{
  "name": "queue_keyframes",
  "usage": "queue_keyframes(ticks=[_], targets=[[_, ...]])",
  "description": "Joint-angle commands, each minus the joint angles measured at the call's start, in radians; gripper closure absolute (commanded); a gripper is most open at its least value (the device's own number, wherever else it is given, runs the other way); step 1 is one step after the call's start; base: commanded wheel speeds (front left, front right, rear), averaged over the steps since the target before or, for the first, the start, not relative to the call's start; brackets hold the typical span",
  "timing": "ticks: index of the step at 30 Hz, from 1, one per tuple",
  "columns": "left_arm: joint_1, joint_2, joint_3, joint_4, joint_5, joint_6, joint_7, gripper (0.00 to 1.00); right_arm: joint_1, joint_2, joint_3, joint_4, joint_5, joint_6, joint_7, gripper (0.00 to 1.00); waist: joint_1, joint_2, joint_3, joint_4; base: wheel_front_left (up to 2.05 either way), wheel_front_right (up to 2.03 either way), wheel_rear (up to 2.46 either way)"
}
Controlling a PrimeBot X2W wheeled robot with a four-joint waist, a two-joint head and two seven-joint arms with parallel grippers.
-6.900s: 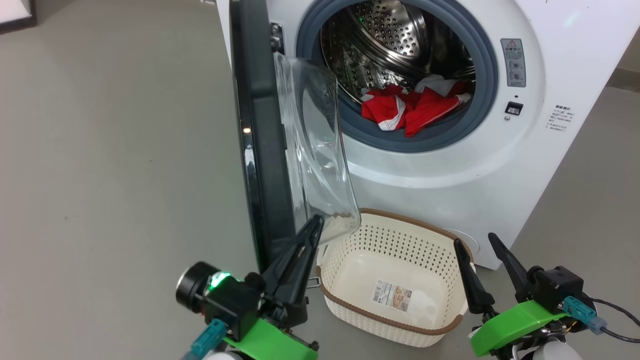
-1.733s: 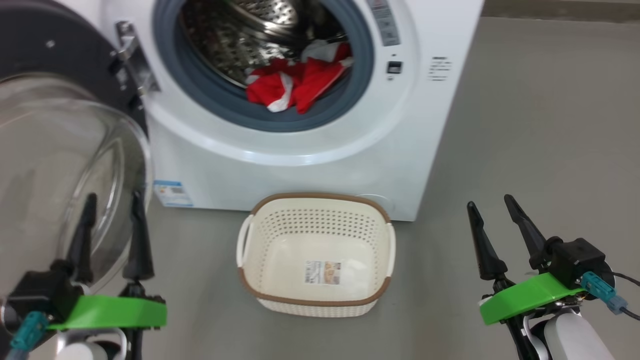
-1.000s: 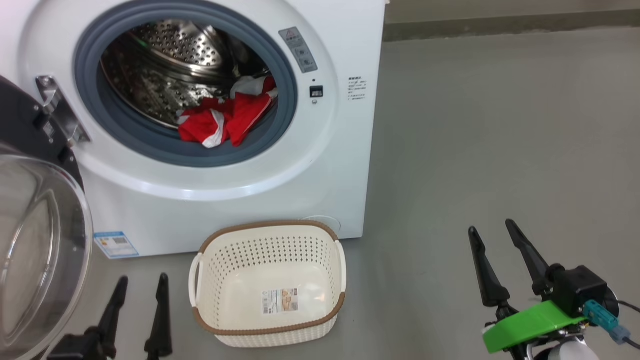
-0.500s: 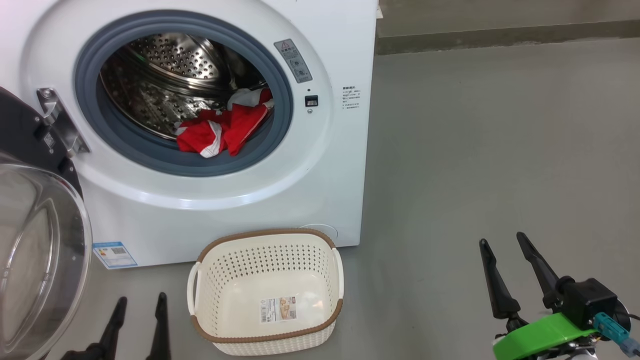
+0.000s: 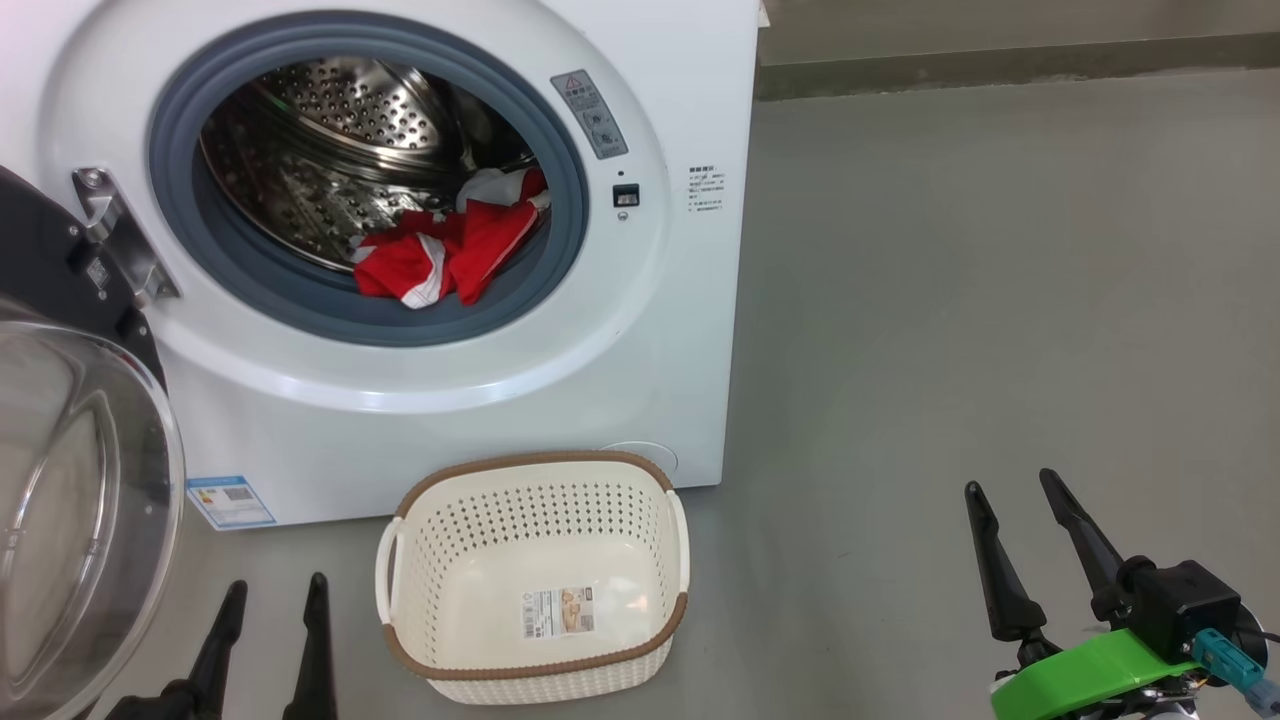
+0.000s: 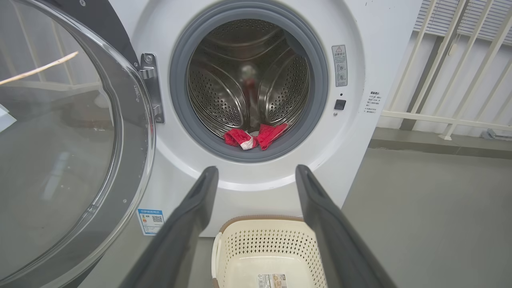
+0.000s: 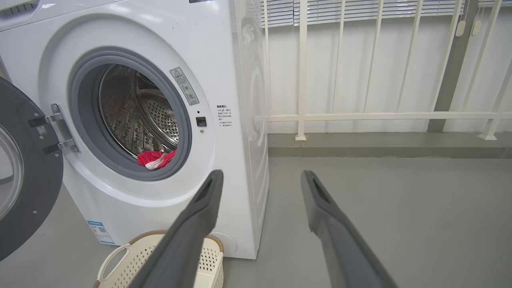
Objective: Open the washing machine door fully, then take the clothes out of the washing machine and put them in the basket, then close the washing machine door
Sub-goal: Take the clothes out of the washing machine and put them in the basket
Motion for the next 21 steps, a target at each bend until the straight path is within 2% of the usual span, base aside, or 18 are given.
queue_keyframes(ticks=[1,10,21], targets=[[-0.021,0.018,0.029,-0.030,0.011,0.007,-0.012,0.00,-0.016,-0.015,0.020,-0.027,0.001,0.006,-0.009,0.00,0.0000,0.0000,0.001,0.001,0.00,0.00,0.00],[-0.022,0.019,0.032,-0.039,0.031,0.022,-0.012,0.00,-0.018,-0.018,0.026,-0.025,0.005,0.006,-0.009,0.00,0.0000,0.0000,0.009,0.003,0.42,-0.51,0.10],[-0.034,0.020,0.038,-0.055,0.013,0.009,-0.012,0.00,-0.023,-0.022,0.028,-0.016,0.008,0.006,-0.009,0.00,0.0000,0.0000,0.019,0.004,1.64,-1.64,0.00]])
